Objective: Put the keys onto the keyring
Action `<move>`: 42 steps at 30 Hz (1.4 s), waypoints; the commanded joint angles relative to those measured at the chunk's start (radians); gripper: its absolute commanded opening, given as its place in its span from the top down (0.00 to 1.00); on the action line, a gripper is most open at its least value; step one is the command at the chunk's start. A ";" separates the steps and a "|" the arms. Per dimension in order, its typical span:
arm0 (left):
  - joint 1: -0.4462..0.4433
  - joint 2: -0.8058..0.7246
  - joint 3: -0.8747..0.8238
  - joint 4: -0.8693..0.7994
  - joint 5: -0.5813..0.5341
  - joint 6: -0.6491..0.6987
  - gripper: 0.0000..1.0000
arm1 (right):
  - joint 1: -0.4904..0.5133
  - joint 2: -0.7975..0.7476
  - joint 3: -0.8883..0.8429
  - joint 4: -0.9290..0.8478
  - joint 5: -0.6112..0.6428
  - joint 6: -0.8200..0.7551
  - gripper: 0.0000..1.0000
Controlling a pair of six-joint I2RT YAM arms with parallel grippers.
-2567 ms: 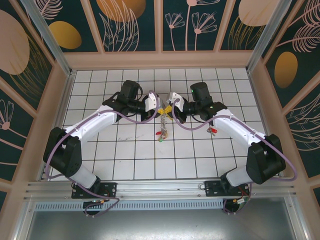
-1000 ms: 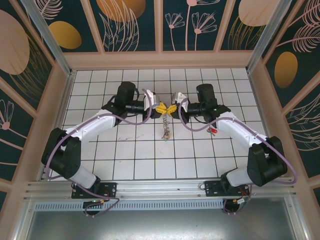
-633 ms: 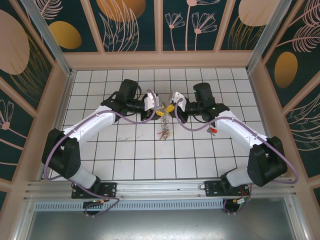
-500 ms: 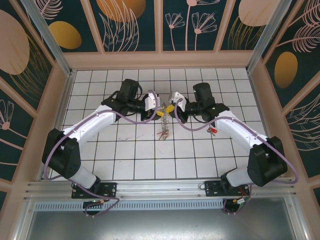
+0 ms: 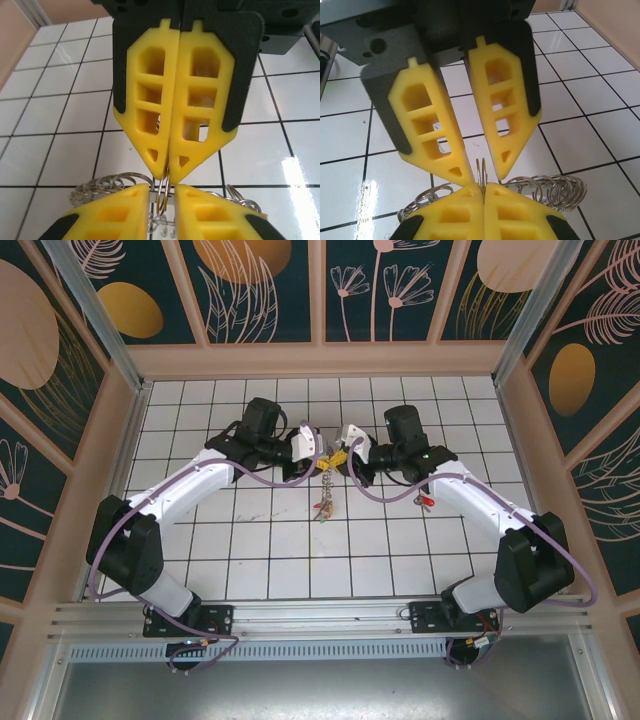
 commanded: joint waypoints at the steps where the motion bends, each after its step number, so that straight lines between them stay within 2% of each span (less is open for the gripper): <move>1: -0.006 0.014 0.031 -0.024 0.008 0.016 0.93 | 0.009 -0.004 0.033 0.022 -0.020 -0.020 1.00; 2: -0.006 0.012 0.032 -0.021 0.014 0.017 1.00 | 0.009 -0.005 0.031 0.024 -0.018 -0.021 1.00; 5: -0.006 0.004 0.020 0.026 0.032 -0.015 1.00 | 0.008 -0.006 0.022 0.021 -0.005 -0.023 1.00; 7: -0.005 -0.007 0.003 0.076 0.059 -0.046 1.00 | 0.003 -0.009 -0.002 0.028 0.004 -0.027 0.93; 13: 0.013 -0.046 -0.082 0.305 0.231 -0.190 1.00 | -0.023 -0.013 -0.072 0.106 -0.059 0.000 0.88; 17: 0.021 -0.052 -0.111 0.389 0.309 -0.242 1.00 | -0.039 -0.023 -0.095 0.155 -0.102 0.020 0.87; 29: 0.033 -0.064 -0.171 0.583 0.386 -0.363 1.00 | -0.075 -0.030 -0.129 0.217 -0.173 0.050 0.85; 34: 0.032 -0.067 -0.204 0.722 0.402 -0.461 1.00 | -0.077 -0.032 -0.148 0.260 -0.178 0.077 0.89; 37: 0.033 -0.066 -0.207 0.725 0.397 -0.460 1.00 | -0.080 -0.041 -0.155 0.286 -0.183 0.092 0.98; 39: 0.033 -0.066 -0.209 0.714 0.389 -0.451 1.00 | -0.080 -0.044 -0.148 0.283 -0.181 0.094 1.00; 42: 0.033 -0.065 -0.185 0.578 0.349 -0.355 1.00 | -0.076 -0.052 -0.128 0.245 -0.154 0.078 1.00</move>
